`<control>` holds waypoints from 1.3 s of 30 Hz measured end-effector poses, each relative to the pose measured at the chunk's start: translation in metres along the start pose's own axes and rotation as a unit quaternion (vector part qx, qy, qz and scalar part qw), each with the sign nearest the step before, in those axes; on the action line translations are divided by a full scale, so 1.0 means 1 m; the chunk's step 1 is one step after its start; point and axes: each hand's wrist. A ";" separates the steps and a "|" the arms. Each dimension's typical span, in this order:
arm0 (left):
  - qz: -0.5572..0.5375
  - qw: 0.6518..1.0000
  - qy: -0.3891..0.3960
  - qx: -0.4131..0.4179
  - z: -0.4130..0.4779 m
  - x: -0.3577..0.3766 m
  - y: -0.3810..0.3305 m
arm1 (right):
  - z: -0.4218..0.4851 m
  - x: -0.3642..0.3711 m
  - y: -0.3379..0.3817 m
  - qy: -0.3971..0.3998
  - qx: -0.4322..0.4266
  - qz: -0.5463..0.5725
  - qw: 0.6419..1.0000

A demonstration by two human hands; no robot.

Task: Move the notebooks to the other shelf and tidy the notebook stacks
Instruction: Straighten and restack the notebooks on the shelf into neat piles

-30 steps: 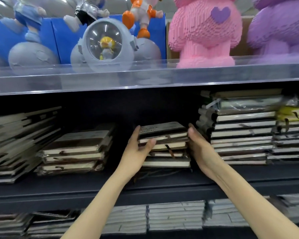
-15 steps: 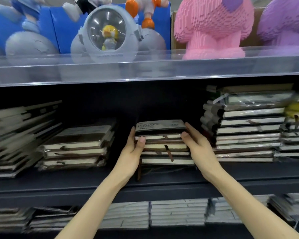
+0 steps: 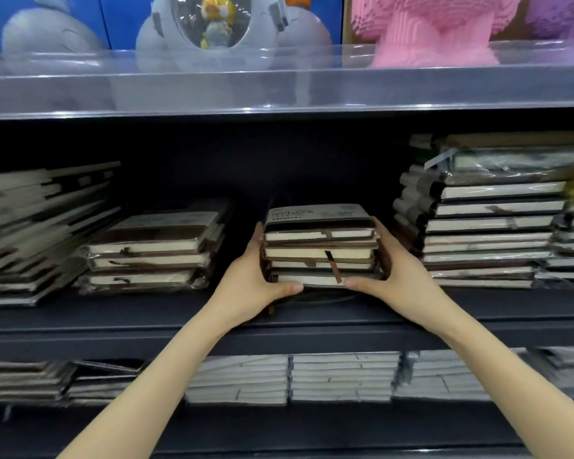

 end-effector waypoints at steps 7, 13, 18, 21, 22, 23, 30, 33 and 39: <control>0.006 0.998 -0.052 0.017 0.004 0.002 0.002 | 0.006 -0.005 -0.015 0.020 0.011 -0.014 1.000; 0.001 0.998 -0.061 0.035 0.008 0.003 0.004 | 0.014 -0.003 -0.019 0.010 0.003 0.000 1.000; 0.026 0.995 -0.089 0.017 0.012 0.003 0.007 | 0.021 -0.003 -0.019 0.036 0.006 0.003 0.999; 0.050 0.995 -0.087 -0.006 0.012 0.003 0.009 | 0.018 -0.006 -0.021 0.062 0.011 -0.039 0.997; 0.057 0.995 -0.076 -0.009 0.012 0.003 0.010 | 0.016 -0.006 -0.021 0.072 0.012 -0.047 0.996; 0.066 0.996 -0.064 -0.015 0.012 0.003 0.009 | 0.014 -0.006 -0.021 0.080 0.014 -0.045 0.996; 0.053 0.996 -0.065 -0.041 0.016 0.003 0.012 | 0.017 -0.001 -0.027 0.037 0.039 0.041 0.998; 0.036 0.996 -0.073 -0.045 0.019 0.003 0.014 | 0.021 0.002 -0.027 0.037 0.035 0.029 0.998; 0.020 0.995 -0.079 -0.055 0.017 0.004 0.013 | 0.031 0.006 -0.032 0.034 0.038 -0.015 0.999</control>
Point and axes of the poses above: each hand's wrist, its own z-axis towards the middle knuckle, its own x-axis out of the palm, y = z × x, and after that the axes turned 12 degrees about -x, right-handed
